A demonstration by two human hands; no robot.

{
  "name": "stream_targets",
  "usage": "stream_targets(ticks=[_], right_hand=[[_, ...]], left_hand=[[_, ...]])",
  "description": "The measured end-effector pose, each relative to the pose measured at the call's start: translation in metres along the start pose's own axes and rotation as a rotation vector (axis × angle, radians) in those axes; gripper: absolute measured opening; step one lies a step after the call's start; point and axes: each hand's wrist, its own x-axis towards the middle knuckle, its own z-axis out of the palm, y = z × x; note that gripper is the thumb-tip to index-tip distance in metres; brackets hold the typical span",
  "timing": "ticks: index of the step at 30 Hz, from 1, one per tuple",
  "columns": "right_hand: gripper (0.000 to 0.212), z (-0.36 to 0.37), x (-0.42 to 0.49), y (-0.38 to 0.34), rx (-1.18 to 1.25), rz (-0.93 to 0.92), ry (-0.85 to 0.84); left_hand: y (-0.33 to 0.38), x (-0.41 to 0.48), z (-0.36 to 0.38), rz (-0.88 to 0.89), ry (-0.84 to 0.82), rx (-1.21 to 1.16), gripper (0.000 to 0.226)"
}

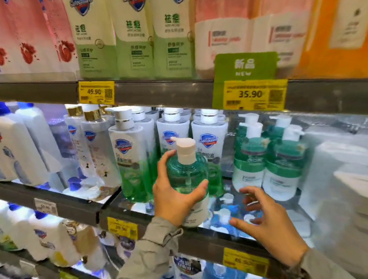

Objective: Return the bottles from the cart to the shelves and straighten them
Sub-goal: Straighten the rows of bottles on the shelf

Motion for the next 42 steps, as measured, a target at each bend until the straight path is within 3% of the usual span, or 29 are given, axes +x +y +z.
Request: stream_targets(ticks=[11, 14, 16, 23, 42], right_hand=[[0.053, -0.037, -0.029, 0.022, -0.066, 0.087, 0.080], [0.051, -0.038, -0.031, 0.024, -0.072, 0.101, 0.073], [0.050, -0.038, -0.032, 0.025, -0.080, 0.112, 0.074], [0.050, -0.038, -0.033, 0.022, -0.061, 0.135, 0.085], [0.048, -0.054, -0.047, 0.020, -0.047, 0.189, 0.101]], left_hand=[[0.004, -0.025, 0.062, -0.131, -0.160, -0.095, 0.081], [-0.001, -0.026, 0.050, -0.192, -0.343, -0.108, 0.092], [-0.005, -0.032, 0.038, -0.251, -0.446, -0.089, 0.086], [-0.010, -0.039, 0.024, -0.394, -0.416, -0.056, 0.073], [-0.006, -0.033, 0.089, -0.369, -0.511, -0.049, 0.069]])
